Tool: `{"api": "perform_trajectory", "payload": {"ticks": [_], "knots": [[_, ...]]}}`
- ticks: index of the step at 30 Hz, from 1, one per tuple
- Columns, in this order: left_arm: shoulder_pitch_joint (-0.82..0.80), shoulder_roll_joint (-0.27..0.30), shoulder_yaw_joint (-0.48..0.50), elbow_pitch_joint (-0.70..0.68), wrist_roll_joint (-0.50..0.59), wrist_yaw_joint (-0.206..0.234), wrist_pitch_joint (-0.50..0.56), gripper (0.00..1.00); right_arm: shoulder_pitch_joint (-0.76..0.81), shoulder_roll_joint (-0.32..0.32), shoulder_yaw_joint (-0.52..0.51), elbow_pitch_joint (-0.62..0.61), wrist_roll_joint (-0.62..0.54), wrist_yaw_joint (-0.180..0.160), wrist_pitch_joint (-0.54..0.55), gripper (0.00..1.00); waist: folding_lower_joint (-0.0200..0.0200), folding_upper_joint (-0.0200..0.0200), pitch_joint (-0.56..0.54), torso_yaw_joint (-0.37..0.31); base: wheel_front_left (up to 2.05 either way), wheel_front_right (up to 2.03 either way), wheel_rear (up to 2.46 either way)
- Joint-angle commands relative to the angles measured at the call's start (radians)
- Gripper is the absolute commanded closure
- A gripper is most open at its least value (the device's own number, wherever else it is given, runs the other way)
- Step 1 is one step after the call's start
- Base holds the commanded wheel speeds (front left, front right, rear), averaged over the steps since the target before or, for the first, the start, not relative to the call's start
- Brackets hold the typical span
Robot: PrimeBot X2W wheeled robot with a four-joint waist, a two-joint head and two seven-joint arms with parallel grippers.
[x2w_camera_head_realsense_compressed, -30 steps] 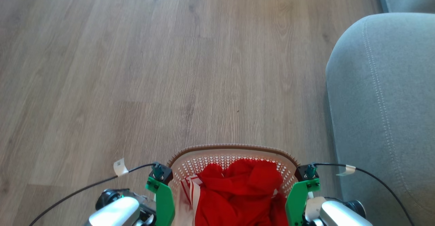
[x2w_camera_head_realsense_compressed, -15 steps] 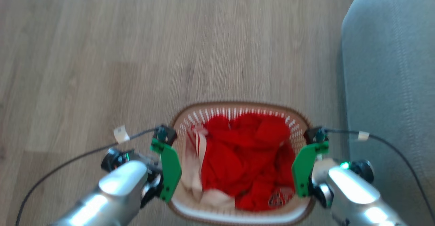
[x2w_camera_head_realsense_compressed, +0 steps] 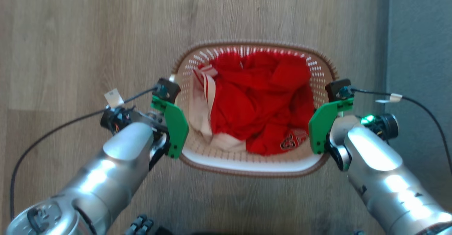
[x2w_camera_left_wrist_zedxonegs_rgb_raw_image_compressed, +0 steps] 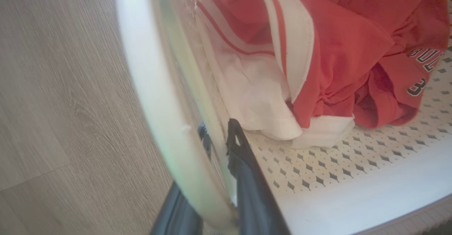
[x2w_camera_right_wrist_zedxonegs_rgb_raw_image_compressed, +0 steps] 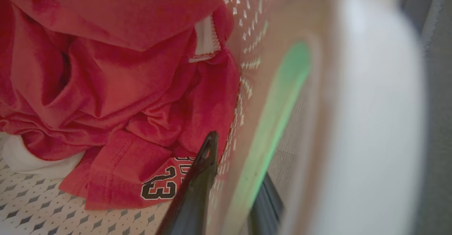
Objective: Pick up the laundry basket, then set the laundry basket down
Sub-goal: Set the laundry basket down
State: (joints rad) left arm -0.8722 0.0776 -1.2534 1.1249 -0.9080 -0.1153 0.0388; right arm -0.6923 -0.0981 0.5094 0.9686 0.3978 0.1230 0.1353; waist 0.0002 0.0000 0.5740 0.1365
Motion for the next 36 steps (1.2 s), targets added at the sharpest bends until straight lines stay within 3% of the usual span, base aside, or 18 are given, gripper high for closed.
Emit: {"api": "perform_trajectory", "payload": {"ticks": [1, 17, 36], "knots": [[-0.042, -0.020, 0.003, -0.015, 0.010, -0.015, -0.014, 1.00, -0.014, 0.044, 0.024, -0.032, -0.023, 0.008, -0.029, 1.00, -0.0002, 0.0000, 0.069, 0.001, 0.00, 0.00, 0.00], [-0.138, -0.027, -0.020, -0.036, 0.018, -0.015, -0.007, 1.00, -0.126, 0.047, -0.010, 0.076, -0.092, 0.008, -0.089, 1.00, -0.0002, 0.0000, 0.255, 0.015, 0.00, 0.00, 0.00], [-0.162, -0.027, -0.026, -0.059, 0.010, -0.015, -0.005, 1.00, -0.181, 0.048, -0.026, 0.154, -0.096, 0.008, -0.106, 1.00, -0.0002, 0.0000, 0.317, 0.025, 0.00, 0.00, 0.00]]}}
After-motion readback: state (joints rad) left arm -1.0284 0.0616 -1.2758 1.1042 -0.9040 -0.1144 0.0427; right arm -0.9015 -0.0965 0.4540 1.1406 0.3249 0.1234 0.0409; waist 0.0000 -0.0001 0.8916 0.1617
